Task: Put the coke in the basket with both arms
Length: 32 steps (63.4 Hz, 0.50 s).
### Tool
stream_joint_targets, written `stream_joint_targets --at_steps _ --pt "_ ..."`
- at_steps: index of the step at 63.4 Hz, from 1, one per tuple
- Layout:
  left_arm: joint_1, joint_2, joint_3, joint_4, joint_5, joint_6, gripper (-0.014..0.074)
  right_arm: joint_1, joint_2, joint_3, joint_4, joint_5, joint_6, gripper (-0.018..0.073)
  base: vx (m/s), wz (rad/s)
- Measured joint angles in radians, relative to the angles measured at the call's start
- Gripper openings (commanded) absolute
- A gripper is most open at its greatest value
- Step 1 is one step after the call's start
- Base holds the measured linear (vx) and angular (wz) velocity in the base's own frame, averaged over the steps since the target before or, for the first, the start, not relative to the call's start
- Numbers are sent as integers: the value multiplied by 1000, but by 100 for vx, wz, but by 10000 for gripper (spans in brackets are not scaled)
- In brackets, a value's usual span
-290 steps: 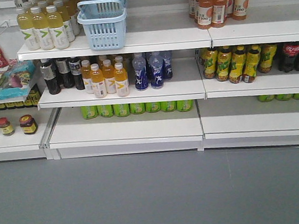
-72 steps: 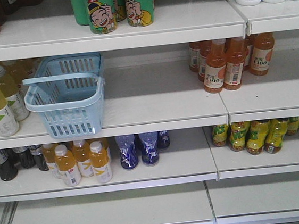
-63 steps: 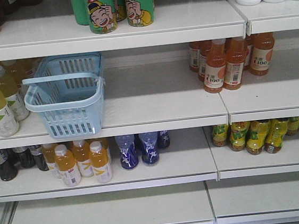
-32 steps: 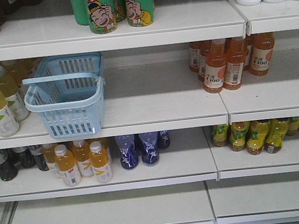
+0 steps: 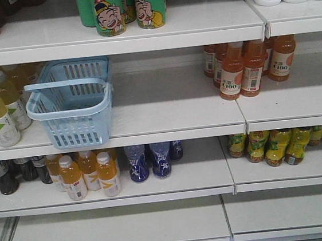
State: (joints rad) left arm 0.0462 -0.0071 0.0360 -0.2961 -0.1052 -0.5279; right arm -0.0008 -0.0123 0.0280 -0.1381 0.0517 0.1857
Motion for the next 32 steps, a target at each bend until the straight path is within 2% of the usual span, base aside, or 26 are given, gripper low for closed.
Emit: stream_joint_targets --at_steps 9,14,20,32 --pt "0 0 0 -145 -123 -220 -6 0 0 0 0 0 0 -5 0 0" --pt "0 0 0 -177 -197 -300 -6 0 0 0 0 0 0 -5 0 0" --pt "0 0 0 -191 -281 -346 -6 0 0 0 0 0 0 -5 0 0" --pt "0 0 0 -197 -413 -370 -6 0 0 0 0 0 0 -5 0 0"
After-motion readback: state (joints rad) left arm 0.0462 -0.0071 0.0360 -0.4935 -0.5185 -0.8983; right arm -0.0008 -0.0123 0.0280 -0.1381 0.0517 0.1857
